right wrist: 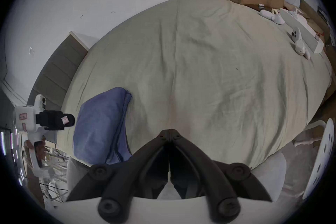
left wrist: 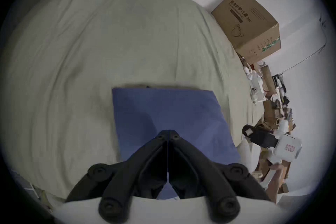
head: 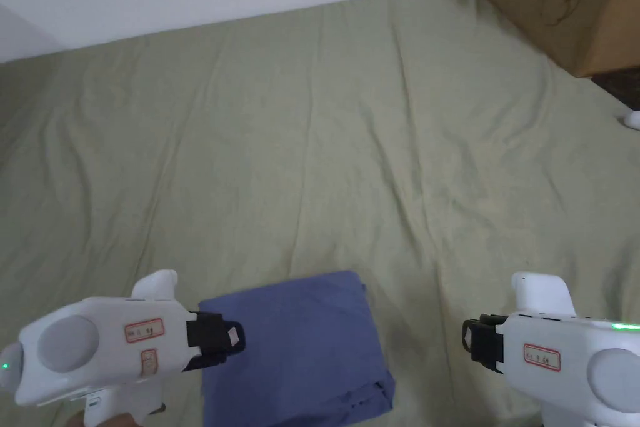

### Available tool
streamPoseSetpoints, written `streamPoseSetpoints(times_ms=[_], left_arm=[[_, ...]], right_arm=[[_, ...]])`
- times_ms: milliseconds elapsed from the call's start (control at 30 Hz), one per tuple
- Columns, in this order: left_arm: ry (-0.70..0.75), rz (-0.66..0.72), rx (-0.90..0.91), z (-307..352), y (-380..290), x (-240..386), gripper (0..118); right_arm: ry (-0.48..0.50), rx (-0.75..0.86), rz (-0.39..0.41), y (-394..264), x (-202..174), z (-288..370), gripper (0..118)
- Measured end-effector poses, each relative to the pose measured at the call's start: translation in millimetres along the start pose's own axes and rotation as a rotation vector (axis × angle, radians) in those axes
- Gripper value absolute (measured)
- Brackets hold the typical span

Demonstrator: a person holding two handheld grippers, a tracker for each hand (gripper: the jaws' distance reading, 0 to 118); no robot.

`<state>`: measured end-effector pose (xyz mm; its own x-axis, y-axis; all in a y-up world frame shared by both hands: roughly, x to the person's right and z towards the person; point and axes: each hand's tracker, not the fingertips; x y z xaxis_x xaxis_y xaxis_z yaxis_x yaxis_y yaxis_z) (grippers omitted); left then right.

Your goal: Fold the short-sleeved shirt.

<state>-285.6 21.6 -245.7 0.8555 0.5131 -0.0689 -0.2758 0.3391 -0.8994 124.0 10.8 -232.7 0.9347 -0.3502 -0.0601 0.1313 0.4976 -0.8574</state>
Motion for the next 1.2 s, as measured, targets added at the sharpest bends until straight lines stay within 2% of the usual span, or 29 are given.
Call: streamPoseSetpoints(times_ms=[267,400,500,833,933,1033,1200], left_arm=[[-0.115,-0.044,-0.089,-60,-15,46,0],[-0.135,-0.051,-0.126,-78,-16,71,0],[-0.103,-0.13,-0.179,-92,-24,87,0],[-0.166,-0.158,-0.19,-91,-31,100,0],[-0.224,-0.135,-0.159,-78,-29,88,0],[-0.347,0.021,-0.097,-49,-19,49,0],[-0.226,0.127,0.095,18,-15,-28,0]], right_arm=[[0.015,-0.016,0.01,-3,0,0,0],[0.013,-0.01,-0.008,-4,9,2,0],[0.002,-0.01,-0.027,-3,15,2,0],[-0.001,-0.006,-0.038,-2,14,4,0],[0.016,-0.005,-0.023,0,5,6,0],[0.018,-0.002,0.034,4,-9,11,0],[0.064,0.009,0.113,16,-40,14,0]])
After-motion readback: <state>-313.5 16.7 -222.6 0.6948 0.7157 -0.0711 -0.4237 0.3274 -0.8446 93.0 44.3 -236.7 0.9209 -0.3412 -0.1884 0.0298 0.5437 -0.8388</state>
